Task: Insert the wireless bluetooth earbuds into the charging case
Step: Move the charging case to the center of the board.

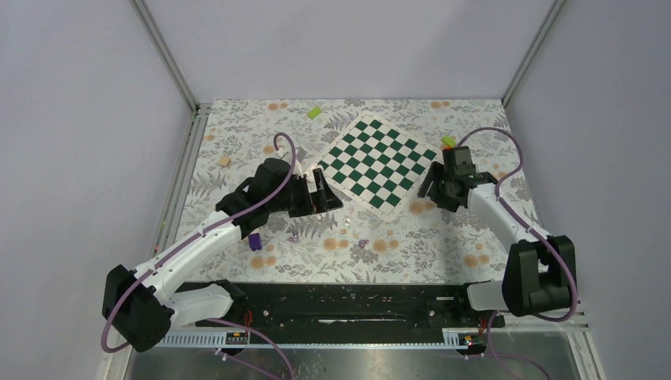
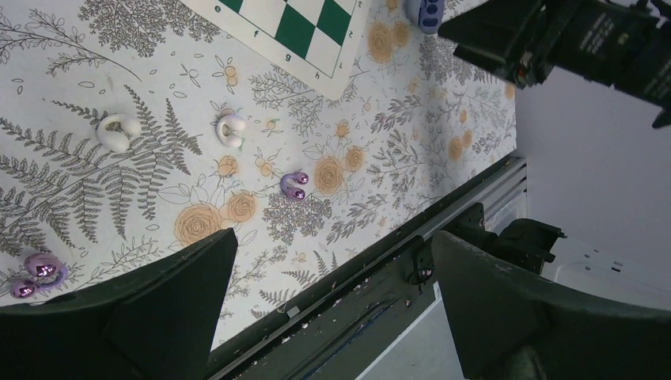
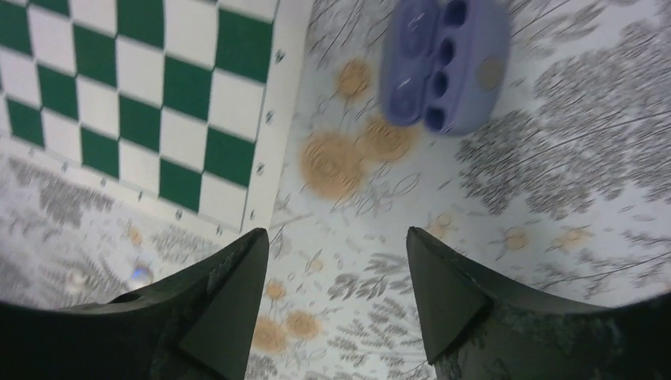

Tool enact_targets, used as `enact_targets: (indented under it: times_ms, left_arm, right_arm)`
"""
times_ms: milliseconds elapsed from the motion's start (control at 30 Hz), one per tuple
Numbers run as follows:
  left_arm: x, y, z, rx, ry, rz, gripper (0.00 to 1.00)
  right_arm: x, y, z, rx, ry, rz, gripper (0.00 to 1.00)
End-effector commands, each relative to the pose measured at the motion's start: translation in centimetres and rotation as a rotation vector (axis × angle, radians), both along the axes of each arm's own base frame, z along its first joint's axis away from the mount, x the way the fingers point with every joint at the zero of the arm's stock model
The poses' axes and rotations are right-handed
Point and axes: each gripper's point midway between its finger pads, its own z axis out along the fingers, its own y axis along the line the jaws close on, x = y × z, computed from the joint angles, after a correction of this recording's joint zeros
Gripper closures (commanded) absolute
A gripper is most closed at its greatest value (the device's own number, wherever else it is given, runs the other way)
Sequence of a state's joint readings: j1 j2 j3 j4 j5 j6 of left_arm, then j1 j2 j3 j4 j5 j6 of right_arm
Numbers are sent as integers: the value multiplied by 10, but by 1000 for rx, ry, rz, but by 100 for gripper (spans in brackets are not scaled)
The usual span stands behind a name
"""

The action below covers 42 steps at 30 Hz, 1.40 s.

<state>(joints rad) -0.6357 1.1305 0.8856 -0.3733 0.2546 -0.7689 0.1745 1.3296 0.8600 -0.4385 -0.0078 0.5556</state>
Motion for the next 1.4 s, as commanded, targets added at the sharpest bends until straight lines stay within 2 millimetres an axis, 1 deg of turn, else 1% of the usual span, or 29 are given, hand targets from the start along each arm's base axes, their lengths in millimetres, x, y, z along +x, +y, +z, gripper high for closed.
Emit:
enact_targets:
  times_ms: [0, 67, 100, 133, 167, 200, 233, 267, 300, 367, 467, 567, 633, 733, 800, 833, 900, 1000, 1100, 1200, 1233, 1267, 1300, 1367]
  left_arm:
    - [-4, 3, 16, -35, -45, 3, 4]
    - [-5, 7, 17, -22, -53, 8, 4]
    - [-6, 9, 18, -18, -57, 9, 4]
    - [-6, 11, 18, -13, -63, 13, 4]
    - [-7, 12, 19, -10, -66, 14, 3]
    - [-7, 12, 19, -9, -69, 16, 3]
    - [-6, 13, 18, -6, -67, 18, 3]
    - [-7, 13, 18, -6, -66, 17, 3]
    - [-7, 12, 18, -7, -64, 16, 3]
    - [-6, 12, 17, -8, -61, 16, 3]
    - [-7, 12, 20, -13, -67, 21, 3]
    - [-6, 16, 21, -7, -81, 34, 3]
    - [-5, 17, 19, 1, -82, 36, 3]
    - [-5, 17, 18, 7, -83, 35, 3]
    - [-4, 16, 17, 11, -85, 32, 3]
    - [-3, 16, 16, 16, -84, 31, 3]
    - [-2, 15, 15, 22, -86, 25, 3]
    - [-1, 15, 16, 29, -88, 19, 3]
    - [-1, 16, 15, 35, -93, 18, 3]
    - [-2, 17, 11, 42, -88, 16, 3]
    - [-2, 17, 10, 43, -86, 16, 3]
    - [-3, 17, 9, 43, -84, 14, 3]
    - [-3, 17, 9, 43, -82, 12, 3]
    - [-4, 17, 8, 43, -82, 10, 3]
  right_arm:
    - [29, -50, 4, -169, 4, -117, 27]
    - [41, -67, 0, -168, 36, -151, 25]
    - [52, -74, 3, -157, 36, -166, 25]
    - [56, -78, -1, -139, 54, -174, 24]
    - [67, -83, 2, -110, 46, -186, 24]
    - [76, -83, -1, -85, 51, -181, 24]
    - [86, -81, 2, -65, 36, -173, 23]
    - [94, -80, 0, -55, 42, -168, 22]
    - [101, -76, -2, -35, 48, -156, 21]
    - [115, -76, -7, -31, 58, -158, 20]
    - [128, -79, -20, -38, 98, -169, 13]
    - [135, -71, -33, 6, 128, -154, 12]
    - [131, -65, -40, 32, 159, -138, 12]
    - [119, -64, -42, 30, 156, -124, 11]
    - [106, -62, -44, 35, 168, -113, 12]
    - [103, -61, -43, 38, 169, -108, 12]
    - [89, -59, -43, 41, 208, -86, 13]
    - [73, -46, -42, 104, 230, -66, 15]
    - [60, -29, -41, 168, 209, -42, 16]
    - [45, -12, -41, 193, 214, -2, 16]
    - [38, 1, -41, 199, 214, 33, 16]
    - [33, 11, -42, 216, 212, 50, 16]
    - [30, 24, -41, 257, 199, 69, 16]
    - [16, 45, -42, 312, 210, 101, 16]
